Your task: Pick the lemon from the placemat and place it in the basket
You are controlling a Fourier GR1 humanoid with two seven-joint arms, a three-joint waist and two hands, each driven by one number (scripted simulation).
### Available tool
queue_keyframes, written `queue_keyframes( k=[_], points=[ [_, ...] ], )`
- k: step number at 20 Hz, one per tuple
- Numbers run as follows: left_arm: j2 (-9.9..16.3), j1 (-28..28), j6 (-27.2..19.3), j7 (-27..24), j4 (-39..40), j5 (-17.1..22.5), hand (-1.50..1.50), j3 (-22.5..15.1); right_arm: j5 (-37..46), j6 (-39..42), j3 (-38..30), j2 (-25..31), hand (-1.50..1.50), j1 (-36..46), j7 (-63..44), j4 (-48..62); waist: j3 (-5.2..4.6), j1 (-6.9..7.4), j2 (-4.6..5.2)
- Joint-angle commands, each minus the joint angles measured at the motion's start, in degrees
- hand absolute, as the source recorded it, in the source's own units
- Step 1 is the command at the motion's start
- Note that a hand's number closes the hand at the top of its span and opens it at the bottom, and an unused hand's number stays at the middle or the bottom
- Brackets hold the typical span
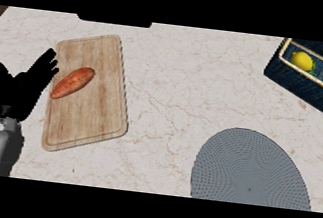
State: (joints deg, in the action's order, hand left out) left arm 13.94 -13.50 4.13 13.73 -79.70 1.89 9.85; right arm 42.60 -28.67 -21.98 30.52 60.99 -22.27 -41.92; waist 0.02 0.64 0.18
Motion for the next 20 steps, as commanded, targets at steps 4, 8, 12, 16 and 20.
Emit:
queue_keyframes(
  k=[4, 8, 12, 16, 20],
  points=[
    [-1.09, 4.8, -0.16, -0.95, -2.83, 0.27, 0.0, -0.11, -8.94, -5.14, -9.26, 2.45, -1.5, -3.44, -0.23, -6.2, 0.03, -0.93, -0.66],
    [-0.05, 0.7, -0.64, -1.77, 1.98, -0.46, 0.0, 0.95, -14.72, -0.92, -13.63, 6.99, -1.5, -7.2, -0.15, -11.28, -0.02, -1.9, -0.51],
    [0.06, 1.74, -0.73, 0.6, -0.97, -0.16, 0.0, 0.76, -23.87, 10.35, -18.99, 10.66, -1.5, -16.59, 1.45, -17.9, 0.04, -2.82, -0.86],
    [1.44, 2.8, 0.52, -0.44, -0.55, 1.25, 0.0, 2.7, -28.75, 21.25, -21.32, 13.26, -1.5, -27.08, 0.1, -24.37, -0.01, -2.8, -0.78],
    [0.29, 4.76, -0.12, -0.8, -2.67, 0.07, 0.0, 1.37, -36.33, 29.42, -28.76, 15.86, -1.5, -36.05, 2.11, -27.11, 0.0, -2.4, -0.61]
  ],
)
